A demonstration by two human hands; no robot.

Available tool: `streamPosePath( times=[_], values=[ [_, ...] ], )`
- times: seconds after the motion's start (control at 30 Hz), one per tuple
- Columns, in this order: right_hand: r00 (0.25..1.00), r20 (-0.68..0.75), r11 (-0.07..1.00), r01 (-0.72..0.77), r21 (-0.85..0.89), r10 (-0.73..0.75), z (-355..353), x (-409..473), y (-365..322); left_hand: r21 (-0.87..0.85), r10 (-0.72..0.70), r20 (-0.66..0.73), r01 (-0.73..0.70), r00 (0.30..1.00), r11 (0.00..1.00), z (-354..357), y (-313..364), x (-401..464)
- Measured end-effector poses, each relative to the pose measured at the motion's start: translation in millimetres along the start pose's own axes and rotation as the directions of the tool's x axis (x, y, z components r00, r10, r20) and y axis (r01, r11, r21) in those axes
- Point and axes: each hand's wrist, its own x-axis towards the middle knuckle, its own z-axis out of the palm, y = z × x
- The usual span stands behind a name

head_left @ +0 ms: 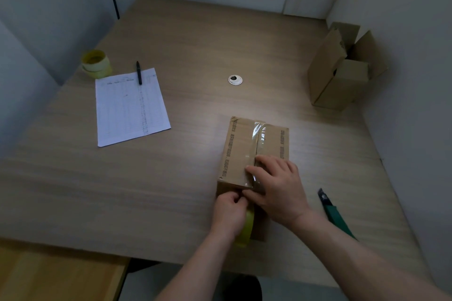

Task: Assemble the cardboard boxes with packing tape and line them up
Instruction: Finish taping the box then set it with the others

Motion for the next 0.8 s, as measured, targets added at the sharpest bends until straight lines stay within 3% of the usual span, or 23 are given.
streamPosePath(
  times=[0.23, 0.4, 0.47, 0.57, 0.63, 0.7, 0.8],
  values=[
    [0.997, -0.062, 0.996, 0.041, -0.081, -0.047, 3, 2, 0, 0.126, -0.064, 0.053, 0.057, 0.997, 0.99, -11, -1, -11],
    [0.988, 0.153, 0.999, -0.029, -0.013, 0.031, -10, 6, -5, -0.015, 0.027, 0.091, -0.026, 0.995, 1.0, -26, 0, -35],
    [0.98, 0.159, 0.974, -0.144, 0.173, 0.117, -27, 0, -9, -0.113, 0.052, 0.1, -0.04, 0.994, 0.993, -35, 4, -46],
    [0.896, -0.077, 0.752, -0.317, 0.578, 0.437, -64, -30, -32, -0.282, 0.026, 0.163, 0.021, 0.986, 0.959, -49, 19, -58],
    [0.841, 0.037, 0.521, -0.369, 0.77, 0.54, -78, -53, -60, -0.381, 0.008, 0.218, 0.077, 0.976, 0.921, -54, 33, -64],
    [0.836, 0.245, 0.339, -0.443, 0.83, 0.492, -77, -63, -81, -0.441, 0.031, 0.27, 0.095, 0.962, 0.893, -53, 48, -68],
    [0.811, 0.31, 0.13, -0.423, 0.897, 0.497, -68, -58, -92, -0.454, 0.112, 0.341, 0.059, 0.933, 0.889, -48, 64, -73]
  ],
)
